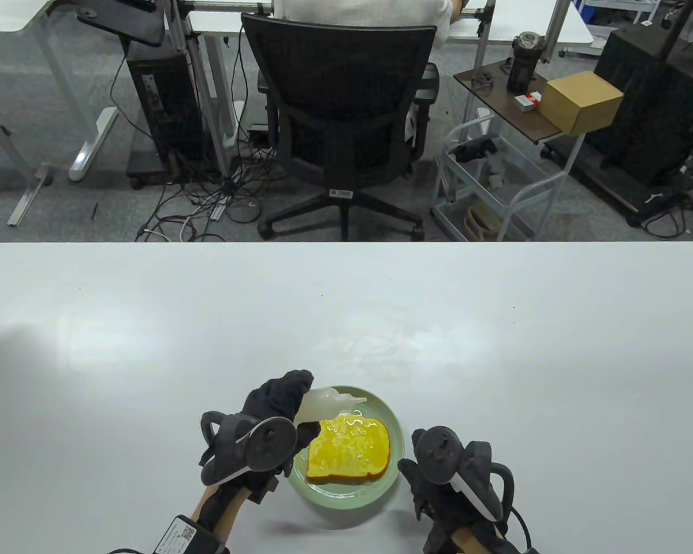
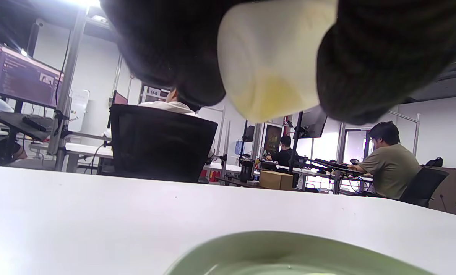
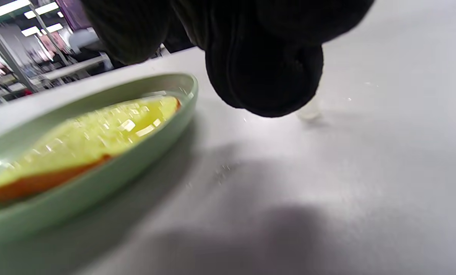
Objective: Squeeze honey bottle to draw zigzag on toast
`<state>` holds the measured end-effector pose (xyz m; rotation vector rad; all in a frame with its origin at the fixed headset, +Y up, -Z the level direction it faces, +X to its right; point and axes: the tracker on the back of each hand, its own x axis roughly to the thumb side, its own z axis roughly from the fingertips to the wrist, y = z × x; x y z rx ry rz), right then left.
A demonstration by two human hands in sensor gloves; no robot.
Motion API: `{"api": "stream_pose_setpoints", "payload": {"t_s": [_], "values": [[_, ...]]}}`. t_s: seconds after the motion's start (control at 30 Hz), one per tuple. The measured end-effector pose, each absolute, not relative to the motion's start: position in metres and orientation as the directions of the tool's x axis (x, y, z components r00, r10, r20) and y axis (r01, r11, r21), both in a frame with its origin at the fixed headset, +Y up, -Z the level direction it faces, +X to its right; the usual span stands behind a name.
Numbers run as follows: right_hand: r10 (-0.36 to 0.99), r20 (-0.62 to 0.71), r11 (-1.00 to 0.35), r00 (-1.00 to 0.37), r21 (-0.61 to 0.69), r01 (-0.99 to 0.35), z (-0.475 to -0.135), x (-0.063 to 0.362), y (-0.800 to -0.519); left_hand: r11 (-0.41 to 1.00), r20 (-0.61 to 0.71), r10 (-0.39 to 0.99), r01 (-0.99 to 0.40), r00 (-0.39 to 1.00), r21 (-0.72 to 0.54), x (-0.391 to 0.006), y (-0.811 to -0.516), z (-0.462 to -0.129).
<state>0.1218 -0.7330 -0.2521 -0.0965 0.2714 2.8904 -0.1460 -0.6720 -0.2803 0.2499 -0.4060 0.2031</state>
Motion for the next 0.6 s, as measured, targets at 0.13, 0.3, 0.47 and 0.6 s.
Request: {"api": "stream_pose_setpoints", "payload": {"t_s": [0.13,0.3,0.47,0.6], "values": [[0.199,-0.125,-0.957,-0.972,0.191,-0.22,-0.262,0.112,-0.743,0.96,0.437,0.151,-0.237,0.887,0.148,-0.148,-0.67,-0.281],[0.348,-0.206,-0.862,-0.915,0.313,-0.398,-0.276,0.112,-0.758,0.962,0.445,0.175,-0.249,0.878,0.112,-0.149,-0.666,-0.28],[0.411,-0.25,-0.834,-0.877,0.286,-0.472,-0.282,0.119,-0.763,0.972,0.45,0.188,-0.231,0.873,0.041,-0.15,-0.669,-0.284],[0.424,-0.257,-0.833,-0.868,0.265,-0.485,-0.284,0.12,-0.765,0.975,0.453,0.186,-0.222,0.872,0.026,-0.149,-0.67,-0.284]]}}
